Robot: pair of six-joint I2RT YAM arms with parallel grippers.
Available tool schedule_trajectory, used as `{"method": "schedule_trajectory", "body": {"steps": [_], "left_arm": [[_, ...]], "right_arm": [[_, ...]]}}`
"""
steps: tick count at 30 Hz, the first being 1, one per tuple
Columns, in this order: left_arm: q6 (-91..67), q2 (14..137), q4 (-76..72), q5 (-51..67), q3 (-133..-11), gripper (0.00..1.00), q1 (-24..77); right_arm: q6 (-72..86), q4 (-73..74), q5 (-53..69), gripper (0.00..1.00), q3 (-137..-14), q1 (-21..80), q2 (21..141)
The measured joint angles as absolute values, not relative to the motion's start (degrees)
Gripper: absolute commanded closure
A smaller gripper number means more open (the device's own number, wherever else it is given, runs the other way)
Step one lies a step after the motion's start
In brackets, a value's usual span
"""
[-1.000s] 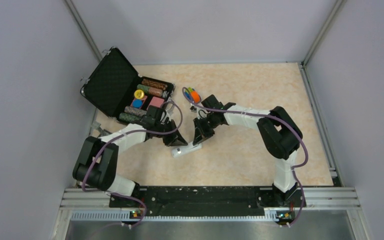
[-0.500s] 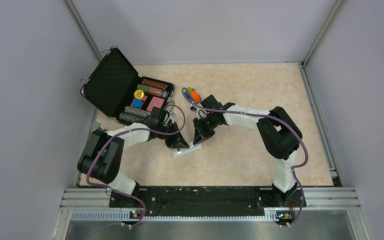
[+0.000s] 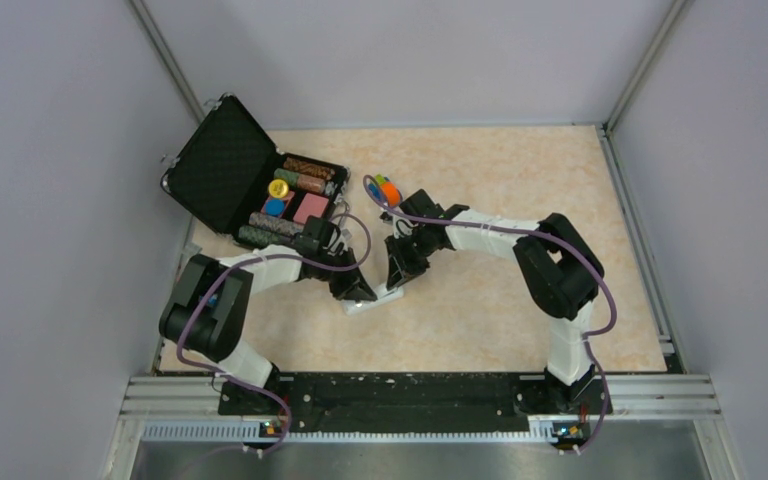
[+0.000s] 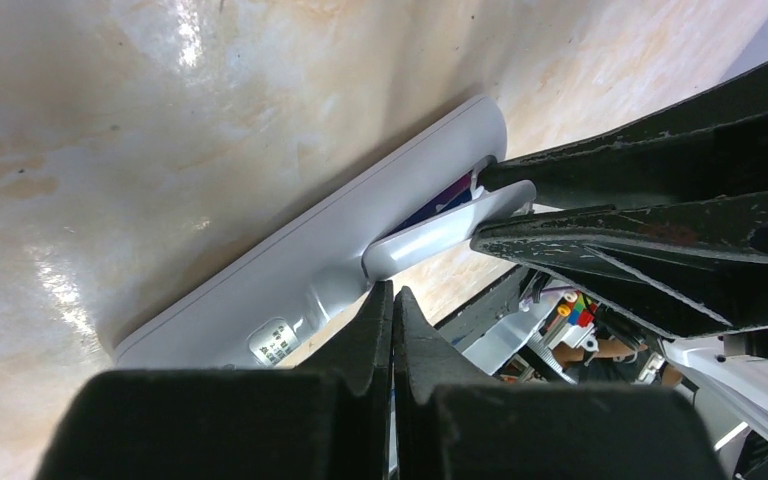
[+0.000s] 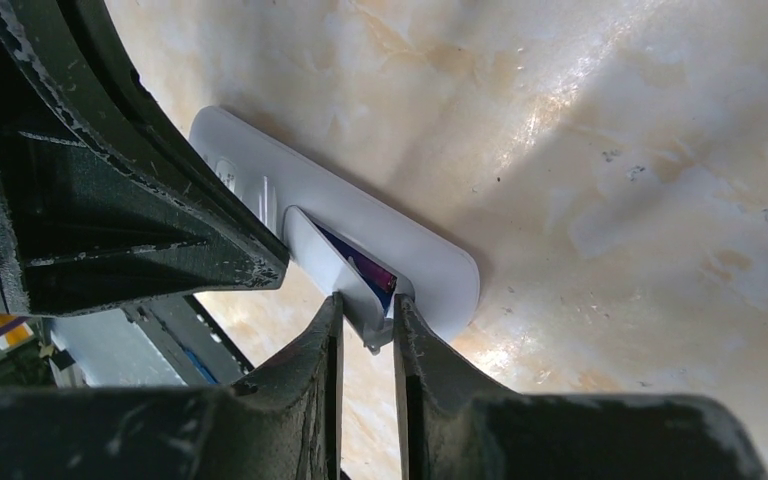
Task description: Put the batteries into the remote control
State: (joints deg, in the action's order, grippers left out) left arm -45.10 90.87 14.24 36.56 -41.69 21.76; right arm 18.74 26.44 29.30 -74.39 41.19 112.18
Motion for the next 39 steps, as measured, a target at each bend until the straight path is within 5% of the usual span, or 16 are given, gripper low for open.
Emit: {"method": "schedule_trajectory", "body": {"steps": [21,33,39], "left_arm": [[-44.0,92.4,15.7,36.6,-42.9,1.00,21.8],[-42.8,92.4,17.7,36.3,-43.9,1.00,21.8],[-42.1,89.8,19.8,36.0,-44.3,1.00,21.8]], "right_arm": [[19.3,29.2,25.8,0.67,-76.7,42.5,112.2],[17.8,32.9,23.1,0.94,-77.8,42.0,112.2],[17.0,32.9,23.4,1.00,-77.8,41.8,112.2]]}}
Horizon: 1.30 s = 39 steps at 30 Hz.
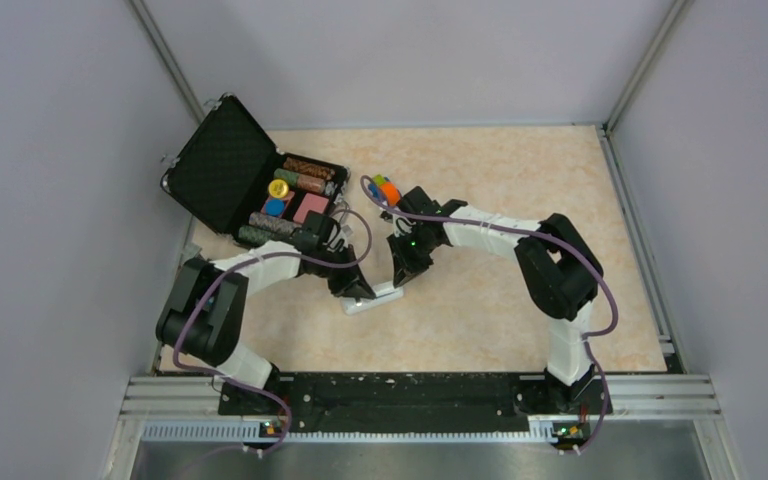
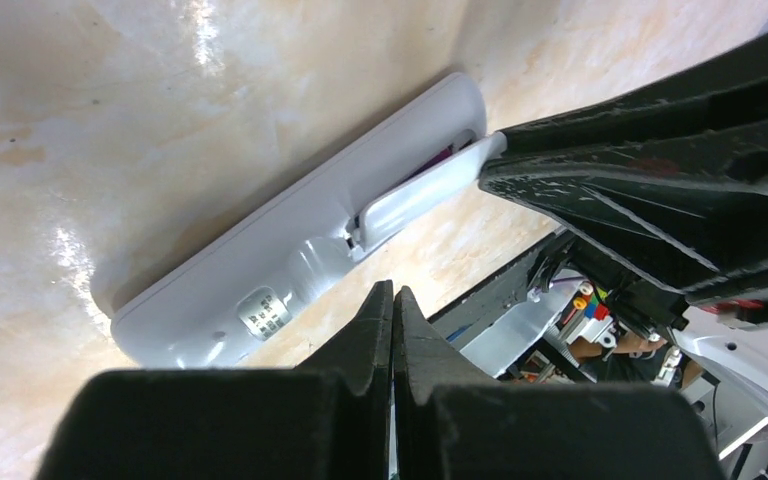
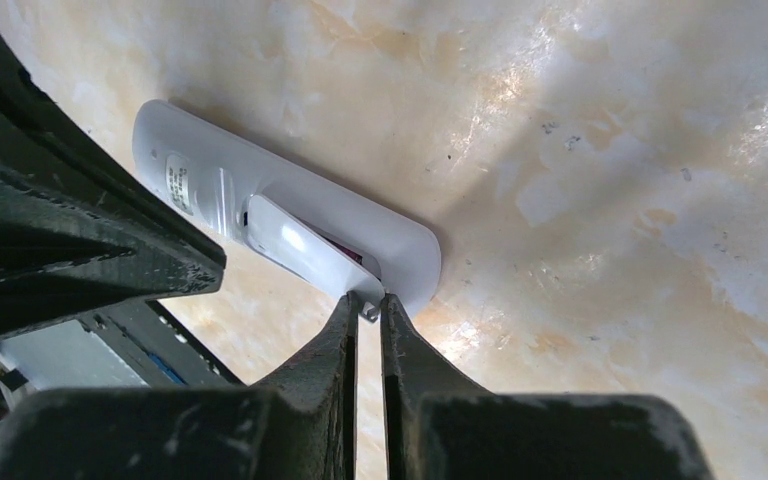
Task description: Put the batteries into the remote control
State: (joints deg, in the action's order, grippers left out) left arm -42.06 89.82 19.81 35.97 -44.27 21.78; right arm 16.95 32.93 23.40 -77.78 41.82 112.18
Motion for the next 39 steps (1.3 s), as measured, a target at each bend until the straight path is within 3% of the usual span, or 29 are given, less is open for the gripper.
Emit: {"method": "schedule_trajectory", "body": {"steps": [39], "left_arm": [[-40.5,87.7,23.4,27.9,-45.2,1.00,21.0]], "right_arm": [[15.0,37.8,26.2,1.00,-80.8,41.8,113.5]]}}
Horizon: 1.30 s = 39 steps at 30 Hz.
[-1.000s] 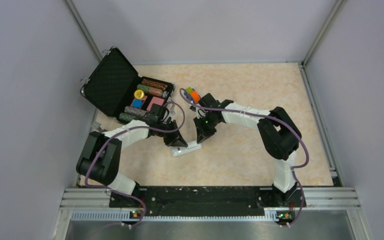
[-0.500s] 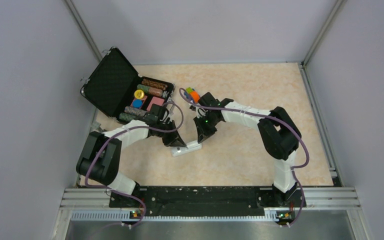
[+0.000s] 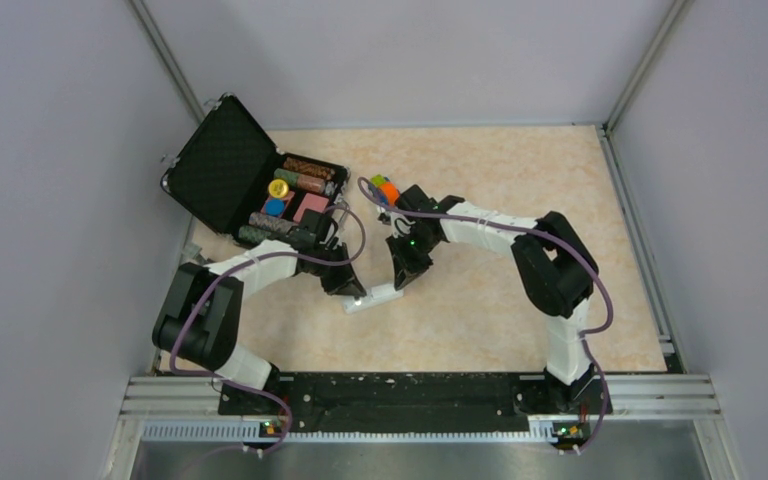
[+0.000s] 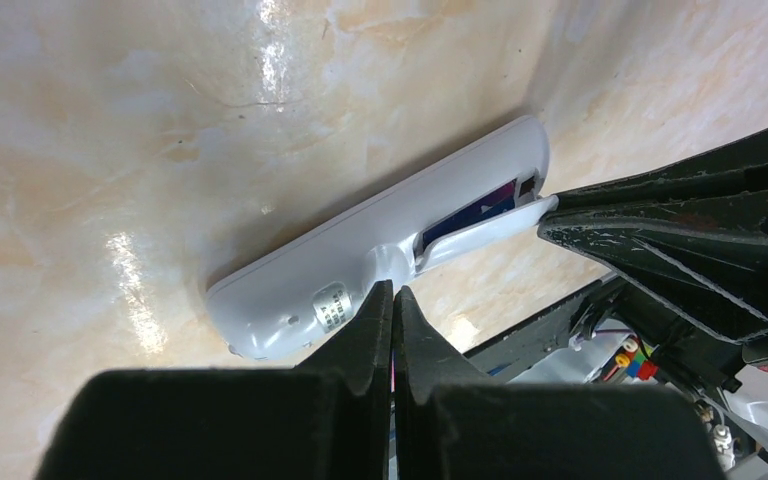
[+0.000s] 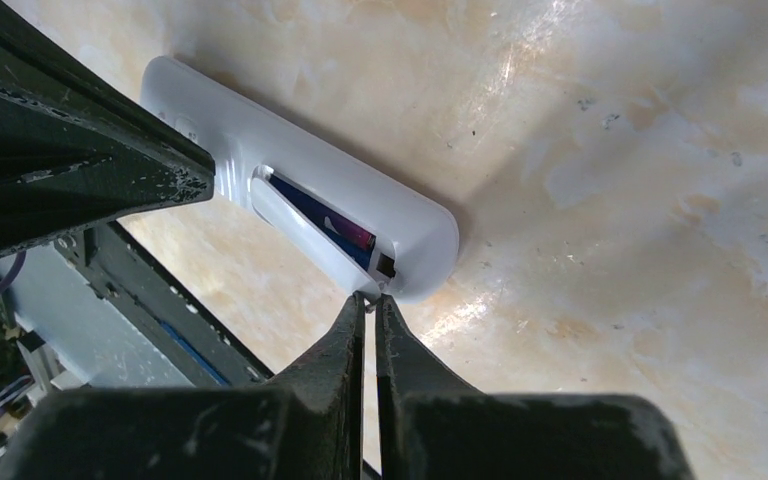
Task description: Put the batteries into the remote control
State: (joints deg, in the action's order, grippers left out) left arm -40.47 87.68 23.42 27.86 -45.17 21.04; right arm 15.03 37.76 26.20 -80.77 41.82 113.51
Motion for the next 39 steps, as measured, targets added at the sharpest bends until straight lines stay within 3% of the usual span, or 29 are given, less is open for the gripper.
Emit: {"method": "schedule_trajectory", "body": {"steps": [39], "left_arm": [[-40.8,91.4,19.3,33.6,-45.0,0.96,21.1]], "right_arm": [[15.9,41.1,27.0,1.00,-85.3,41.5,116.9]]}}
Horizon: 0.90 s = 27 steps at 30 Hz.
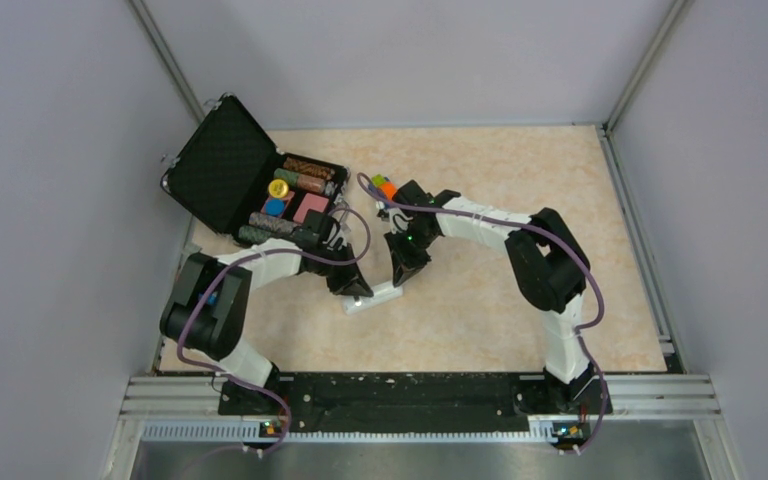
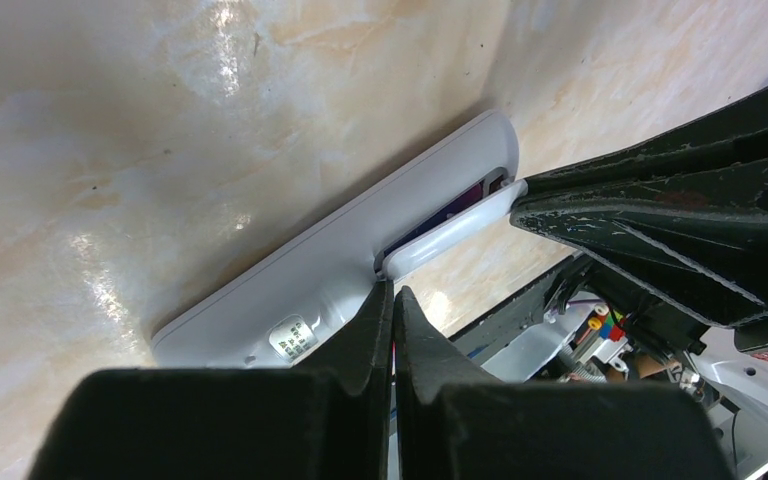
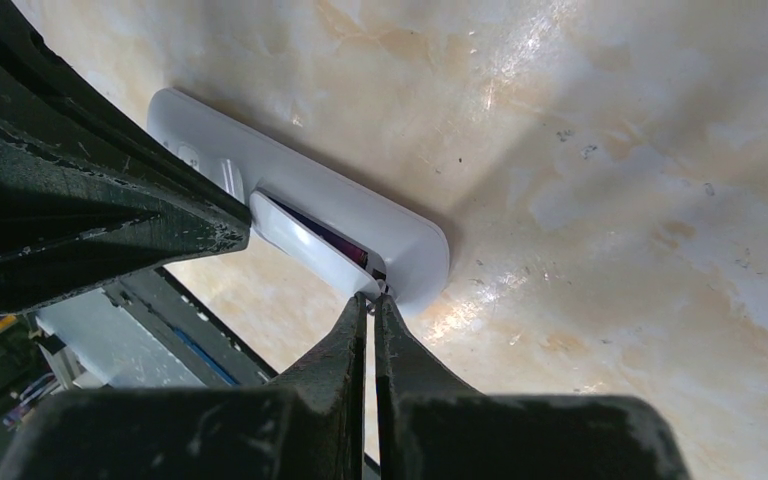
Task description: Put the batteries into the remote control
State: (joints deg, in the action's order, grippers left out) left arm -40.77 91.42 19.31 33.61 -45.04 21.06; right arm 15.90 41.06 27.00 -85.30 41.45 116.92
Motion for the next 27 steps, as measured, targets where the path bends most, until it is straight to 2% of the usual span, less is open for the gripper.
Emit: {"method": "schedule_trajectory", "body": {"steps": [8,19,27], "left_arm": [[-40.8,91.6,19.7,33.5,-45.3,1.00,21.1],[-41.1,92.2,20.1,33.5,-45.8,1.00,21.1],[-41.1,92.3,20.3,33.6,-46.0,1.00,21.1]], "right_arm": [[16.8,39.4,27.7,1.00,-85.2,41.1,116.9],[20.4,33.1,29.0,0.91,-79.8,40.6,114.6],[21.9,28.3,29.9,0.91,-76.2,40.4,112.7]]}}
